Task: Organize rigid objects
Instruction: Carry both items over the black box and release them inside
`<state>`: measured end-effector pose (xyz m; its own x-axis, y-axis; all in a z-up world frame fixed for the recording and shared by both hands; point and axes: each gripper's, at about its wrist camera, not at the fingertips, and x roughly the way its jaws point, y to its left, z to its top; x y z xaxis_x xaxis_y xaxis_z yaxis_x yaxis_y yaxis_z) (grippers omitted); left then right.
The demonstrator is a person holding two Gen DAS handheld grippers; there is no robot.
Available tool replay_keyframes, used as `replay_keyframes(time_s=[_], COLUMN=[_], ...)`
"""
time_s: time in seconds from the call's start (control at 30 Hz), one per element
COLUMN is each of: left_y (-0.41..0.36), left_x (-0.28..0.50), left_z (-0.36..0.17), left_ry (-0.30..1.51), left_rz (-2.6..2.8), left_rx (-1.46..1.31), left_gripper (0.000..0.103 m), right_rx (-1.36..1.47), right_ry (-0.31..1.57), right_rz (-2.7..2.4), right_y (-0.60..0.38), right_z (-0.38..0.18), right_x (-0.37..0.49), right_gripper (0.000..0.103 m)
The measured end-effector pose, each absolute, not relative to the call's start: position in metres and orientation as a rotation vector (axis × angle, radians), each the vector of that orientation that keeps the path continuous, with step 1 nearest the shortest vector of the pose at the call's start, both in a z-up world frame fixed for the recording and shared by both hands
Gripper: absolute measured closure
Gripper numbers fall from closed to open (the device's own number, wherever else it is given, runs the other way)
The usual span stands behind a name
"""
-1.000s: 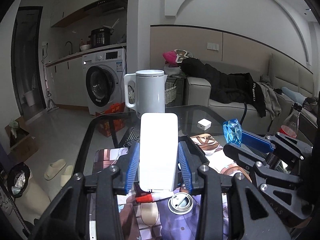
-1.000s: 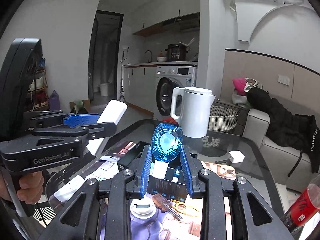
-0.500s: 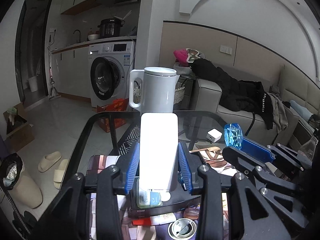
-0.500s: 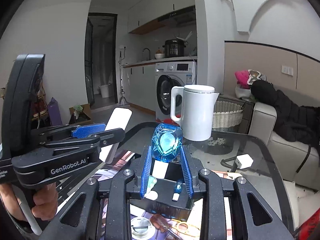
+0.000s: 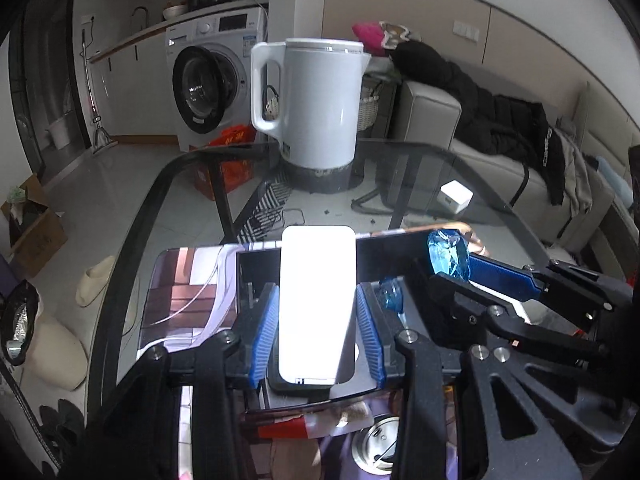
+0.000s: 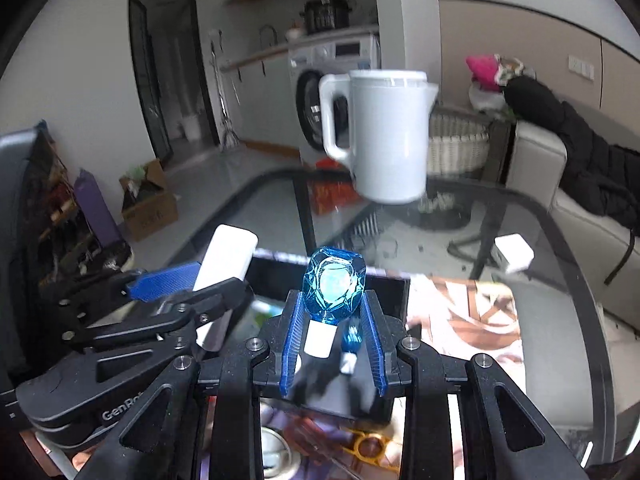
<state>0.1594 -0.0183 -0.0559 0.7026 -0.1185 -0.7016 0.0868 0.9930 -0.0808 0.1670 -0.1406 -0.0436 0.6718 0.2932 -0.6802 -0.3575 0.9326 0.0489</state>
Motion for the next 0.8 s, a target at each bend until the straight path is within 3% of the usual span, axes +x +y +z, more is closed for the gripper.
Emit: replay_keyframes(time_s=[0.23,0.8], left_y=[-0.02,-0.018], left_x=[0.168,0.173], left_z=[-0.074,-0.084], left_ry=[0.925,0.995], left_rz=[-0.116,-0.099], left_rx=[-0.076,-0.092], left_gripper=[0.065,0.065], right_rx=[-0.073,-0.1], right_ry=[0.904,0.963], right_rz=[0.354,0.369], right_y=[-0.147,-0.14], right_z=[-0.075,-0.081], right_x=[0.178,0.174], right_gripper=[0.074,0.074])
